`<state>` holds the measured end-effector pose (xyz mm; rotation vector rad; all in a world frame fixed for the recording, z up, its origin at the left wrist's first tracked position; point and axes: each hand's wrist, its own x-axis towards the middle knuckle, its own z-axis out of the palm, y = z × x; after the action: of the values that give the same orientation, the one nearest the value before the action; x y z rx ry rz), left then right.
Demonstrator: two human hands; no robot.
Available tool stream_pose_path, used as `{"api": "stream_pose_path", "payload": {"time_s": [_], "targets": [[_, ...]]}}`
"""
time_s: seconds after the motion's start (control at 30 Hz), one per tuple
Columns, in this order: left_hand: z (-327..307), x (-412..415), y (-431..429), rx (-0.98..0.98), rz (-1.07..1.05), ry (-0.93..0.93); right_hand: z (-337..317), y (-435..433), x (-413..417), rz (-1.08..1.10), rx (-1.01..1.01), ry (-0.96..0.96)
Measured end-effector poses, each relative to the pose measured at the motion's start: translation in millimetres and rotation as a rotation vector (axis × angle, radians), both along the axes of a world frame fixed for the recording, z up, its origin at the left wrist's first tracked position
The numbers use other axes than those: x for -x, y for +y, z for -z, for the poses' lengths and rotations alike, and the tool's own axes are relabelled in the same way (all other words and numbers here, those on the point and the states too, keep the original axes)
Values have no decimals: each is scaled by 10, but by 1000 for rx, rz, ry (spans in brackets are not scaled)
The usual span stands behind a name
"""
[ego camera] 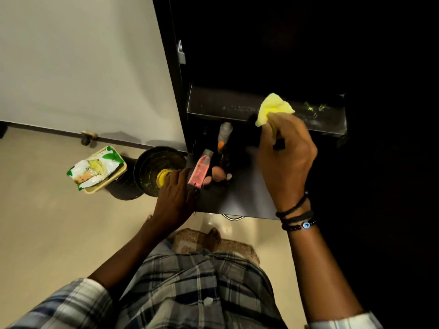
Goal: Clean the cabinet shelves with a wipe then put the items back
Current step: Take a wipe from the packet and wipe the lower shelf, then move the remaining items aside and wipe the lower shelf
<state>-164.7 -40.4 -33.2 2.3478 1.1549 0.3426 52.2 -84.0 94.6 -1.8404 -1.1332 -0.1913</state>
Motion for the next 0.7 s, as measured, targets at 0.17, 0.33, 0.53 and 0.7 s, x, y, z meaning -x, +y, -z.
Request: {"api": "stream_pose_path", "payload": {"time_s": [0.17, 0.33, 0.53, 0.7], "targets": [[33, 77, -10, 29, 2, 51, 171, 462, -161, -26, 136, 24], [115, 135, -39, 93, 14, 67, 335, 376, -53, -13, 130, 75], [196, 61, -38, 128, 35, 46, 850, -177, 235, -91, 296, 101], [314, -92, 22, 201, 42, 100, 1440, -283, 226, -205, 733, 251]]}}
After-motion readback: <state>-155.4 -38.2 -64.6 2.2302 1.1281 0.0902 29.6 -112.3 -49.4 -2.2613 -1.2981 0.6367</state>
